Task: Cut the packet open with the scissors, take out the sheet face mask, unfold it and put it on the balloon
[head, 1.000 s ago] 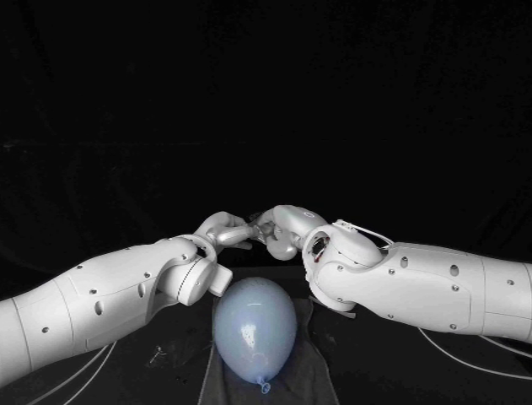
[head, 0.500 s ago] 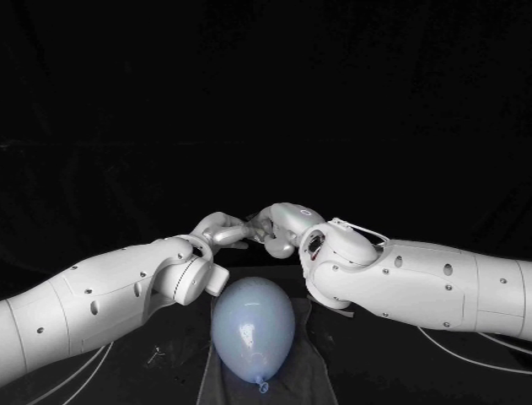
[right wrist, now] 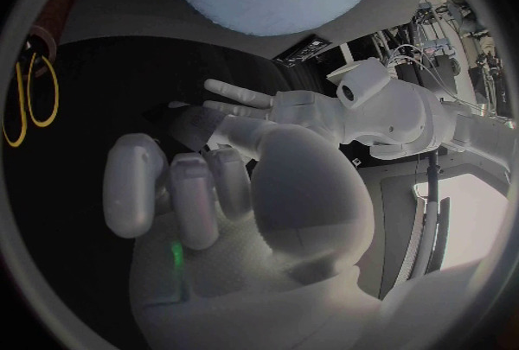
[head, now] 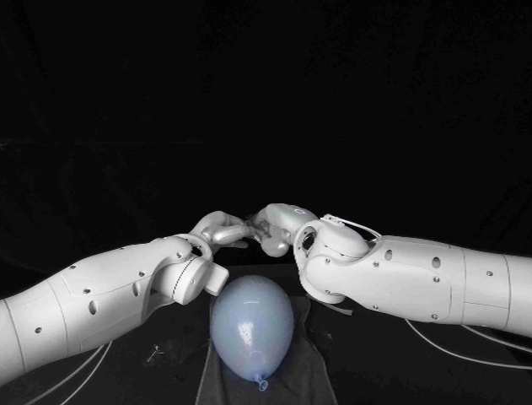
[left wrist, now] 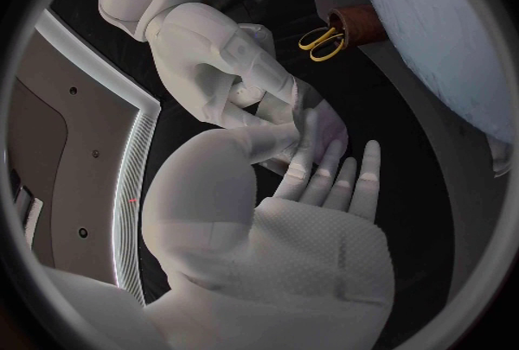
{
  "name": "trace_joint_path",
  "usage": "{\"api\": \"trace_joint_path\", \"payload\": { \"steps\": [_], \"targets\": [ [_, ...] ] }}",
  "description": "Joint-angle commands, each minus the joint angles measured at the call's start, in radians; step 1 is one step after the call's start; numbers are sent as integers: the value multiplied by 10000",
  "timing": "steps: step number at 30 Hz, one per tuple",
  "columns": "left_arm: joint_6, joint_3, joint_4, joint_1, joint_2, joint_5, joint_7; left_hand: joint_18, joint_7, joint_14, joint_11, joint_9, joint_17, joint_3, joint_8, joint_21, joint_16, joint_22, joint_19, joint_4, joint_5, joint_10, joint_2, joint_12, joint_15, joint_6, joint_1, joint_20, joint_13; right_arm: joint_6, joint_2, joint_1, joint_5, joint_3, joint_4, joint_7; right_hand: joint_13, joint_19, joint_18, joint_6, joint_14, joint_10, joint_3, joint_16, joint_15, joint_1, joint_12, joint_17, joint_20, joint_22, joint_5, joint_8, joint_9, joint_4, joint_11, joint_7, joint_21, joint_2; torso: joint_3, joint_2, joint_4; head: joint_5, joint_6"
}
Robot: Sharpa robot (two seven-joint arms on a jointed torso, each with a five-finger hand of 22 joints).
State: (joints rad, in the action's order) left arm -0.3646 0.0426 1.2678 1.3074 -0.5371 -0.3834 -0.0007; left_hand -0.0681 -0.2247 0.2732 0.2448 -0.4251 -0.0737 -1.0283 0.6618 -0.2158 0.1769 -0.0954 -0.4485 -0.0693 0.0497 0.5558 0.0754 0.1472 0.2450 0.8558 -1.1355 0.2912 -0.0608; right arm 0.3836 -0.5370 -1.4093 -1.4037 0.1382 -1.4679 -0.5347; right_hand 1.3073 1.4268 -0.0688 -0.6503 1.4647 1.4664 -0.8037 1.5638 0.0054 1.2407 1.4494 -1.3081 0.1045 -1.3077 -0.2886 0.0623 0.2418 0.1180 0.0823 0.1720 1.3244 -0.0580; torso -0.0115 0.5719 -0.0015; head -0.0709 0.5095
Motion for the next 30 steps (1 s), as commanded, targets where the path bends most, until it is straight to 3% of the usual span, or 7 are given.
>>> {"api": "trace_joint_path", "payload": {
  "steps": [1,3,9,21,30],
  "targets": [
    [262,-19,48,22,39,-240,296,68,-242,-14,10,7,16,-392,45,77,-62,23,55,-308,53,-95,-2,-14,1,26,-61,27,9,-632,61,-2,826,1,54,-83,1643,32,36,-230,1057,274,-211,66,-8,-45,46,-2609,24,-869,-34,62,36,-47,-44,-8,48,211,2,-4,-1,-10,9],
    [264,-19,52,22,45,-311,301,68,-242,-14,10,7,16,-392,45,77,-62,23,55,-308,53,-95,-2,-14,1,26,-61,27,9,-614,90,-2,950,1,85,-77,1689,58,47,-526,1061,313,-511,70,-23,-153,102,-2627,4,-918,72,109,79,-84,-51,-28,96,340,-1,-4,2,-15,14],
    [282,-18,72,22,53,-472,312,70,-236,-27,7,10,26,-422,53,106,-93,43,61,-326,60,-116,-5,-13,0,30,-63,28,10,-577,131,-3,1145,1,100,-73,1735,70,53,-1043,1061,353,-812,70,-32,-304,161,-2627,-7,-957,58,204,177,-48,-54,-37,125,388,1,7,4,-28,31],
    [374,-17,103,22,41,-522,315,74,-219,2,-4,13,44,-521,105,205,-162,116,62,-400,152,-102,23,26,-5,73,-32,30,7,64,123,-3,417,1,73,-158,1720,81,59,223,1061,343,-1046,70,-8,-467,147,-2627,9,-1007,193,-100,-281,106,-28,5,155,349,9,0,-6,-53,37],
    [442,-17,133,22,30,-526,338,72,-196,109,-23,27,61,-648,182,334,-252,225,-17,-472,527,-33,81,99,-18,123,99,30,3,-380,181,-3,435,1,215,-164,1706,74,53,716,1061,332,-1094,70,-45,-478,130,-2627,-9,-1016,194,-134,-445,191,-89,-19,148,351,7,4,-7,-58,37]
  ]
}}
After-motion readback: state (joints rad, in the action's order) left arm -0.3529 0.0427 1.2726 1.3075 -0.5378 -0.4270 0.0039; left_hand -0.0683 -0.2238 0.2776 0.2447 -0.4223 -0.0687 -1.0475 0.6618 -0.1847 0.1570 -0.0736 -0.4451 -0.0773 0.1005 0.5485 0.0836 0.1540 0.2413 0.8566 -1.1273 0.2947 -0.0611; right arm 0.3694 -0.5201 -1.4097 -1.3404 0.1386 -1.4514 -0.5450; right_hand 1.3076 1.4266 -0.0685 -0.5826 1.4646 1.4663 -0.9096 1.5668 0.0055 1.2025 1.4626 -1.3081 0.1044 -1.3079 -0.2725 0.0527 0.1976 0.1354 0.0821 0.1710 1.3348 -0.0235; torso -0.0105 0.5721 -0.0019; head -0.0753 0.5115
